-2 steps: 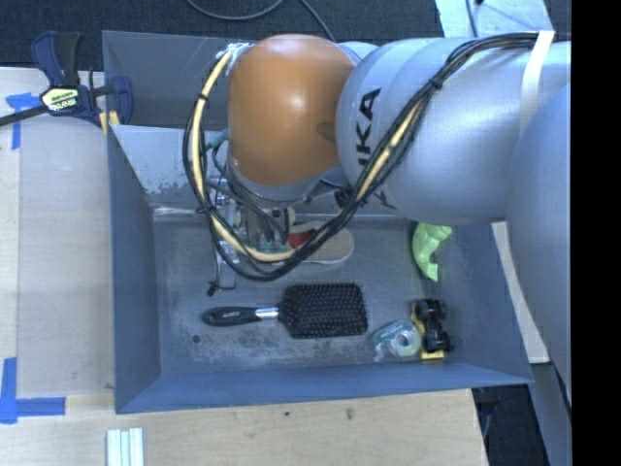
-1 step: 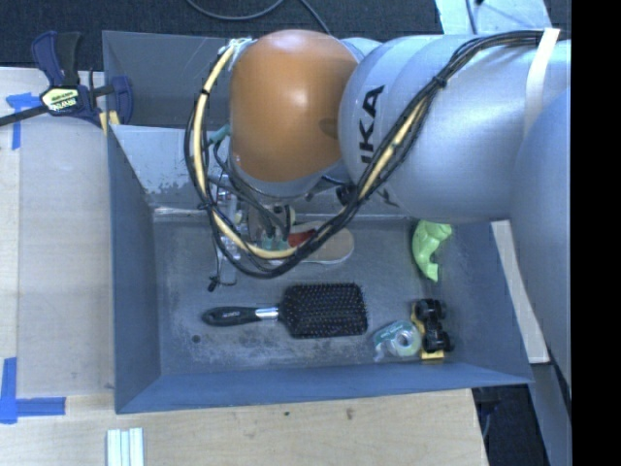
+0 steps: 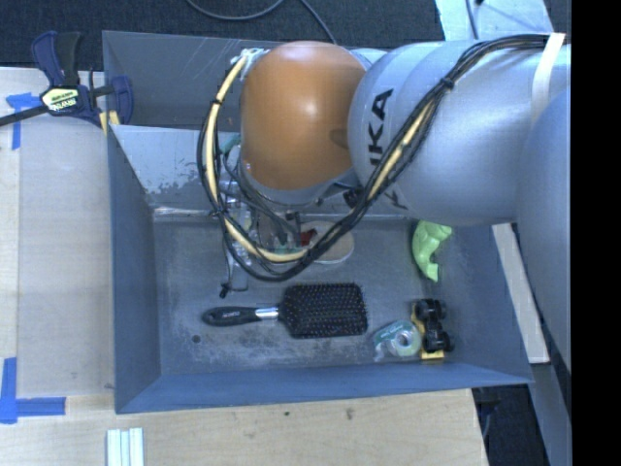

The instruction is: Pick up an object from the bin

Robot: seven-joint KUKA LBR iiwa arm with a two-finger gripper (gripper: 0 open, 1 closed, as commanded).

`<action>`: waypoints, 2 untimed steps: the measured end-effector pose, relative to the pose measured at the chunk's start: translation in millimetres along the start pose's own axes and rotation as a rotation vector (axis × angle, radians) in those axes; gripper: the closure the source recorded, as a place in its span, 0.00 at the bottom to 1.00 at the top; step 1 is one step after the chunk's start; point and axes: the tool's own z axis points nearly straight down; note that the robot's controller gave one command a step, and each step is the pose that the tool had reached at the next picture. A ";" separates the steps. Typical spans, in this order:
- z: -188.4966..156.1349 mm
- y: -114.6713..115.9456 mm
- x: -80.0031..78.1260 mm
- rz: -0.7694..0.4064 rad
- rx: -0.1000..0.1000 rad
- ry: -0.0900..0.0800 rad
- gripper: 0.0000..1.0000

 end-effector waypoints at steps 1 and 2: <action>46.4 -40.2 7.7 -0.079 0.001 -0.001 0.00; 77.6 -49.4 2.5 0.016 0.001 0.000 0.00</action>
Offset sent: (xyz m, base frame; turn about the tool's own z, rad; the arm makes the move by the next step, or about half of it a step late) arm 0.0024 -0.0486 -0.0889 0.0475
